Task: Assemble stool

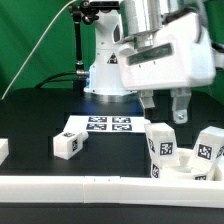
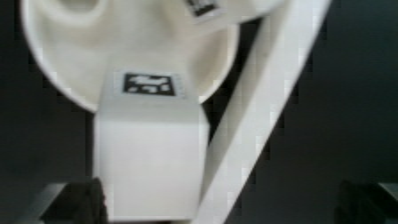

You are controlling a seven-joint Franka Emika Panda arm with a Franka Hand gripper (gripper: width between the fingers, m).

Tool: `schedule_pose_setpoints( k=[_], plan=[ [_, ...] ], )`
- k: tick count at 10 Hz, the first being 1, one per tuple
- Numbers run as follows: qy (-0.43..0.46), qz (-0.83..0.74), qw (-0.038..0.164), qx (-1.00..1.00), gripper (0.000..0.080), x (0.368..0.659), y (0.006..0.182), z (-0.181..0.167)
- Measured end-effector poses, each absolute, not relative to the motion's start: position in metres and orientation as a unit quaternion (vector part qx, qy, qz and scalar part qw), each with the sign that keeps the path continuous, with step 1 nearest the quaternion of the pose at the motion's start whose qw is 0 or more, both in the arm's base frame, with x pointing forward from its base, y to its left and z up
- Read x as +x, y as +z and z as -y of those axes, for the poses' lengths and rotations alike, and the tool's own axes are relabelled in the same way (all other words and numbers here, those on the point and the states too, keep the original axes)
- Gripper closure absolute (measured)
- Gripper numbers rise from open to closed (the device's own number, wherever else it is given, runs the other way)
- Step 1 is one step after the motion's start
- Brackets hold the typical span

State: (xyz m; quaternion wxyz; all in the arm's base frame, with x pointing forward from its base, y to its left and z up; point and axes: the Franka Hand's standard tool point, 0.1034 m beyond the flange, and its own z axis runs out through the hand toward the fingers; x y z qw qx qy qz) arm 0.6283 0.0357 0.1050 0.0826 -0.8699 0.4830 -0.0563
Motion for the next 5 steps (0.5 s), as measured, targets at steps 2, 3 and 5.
schedule_pose_setpoints(
  k=[2, 3, 5],
  plan=[
    [-0.055, -0.405, 0.065, -0.910, 0.0151, 0.6282, 0.1034, -0.0390],
    [-0.058, -0.376, 0.063, -0.923, 0.0151, 0.6283, 0.1034, -0.0379],
    [-0.062, -0.315, 0.059, -0.945, 0.0151, 0.6283, 0.1034, -0.0373]
  ],
)
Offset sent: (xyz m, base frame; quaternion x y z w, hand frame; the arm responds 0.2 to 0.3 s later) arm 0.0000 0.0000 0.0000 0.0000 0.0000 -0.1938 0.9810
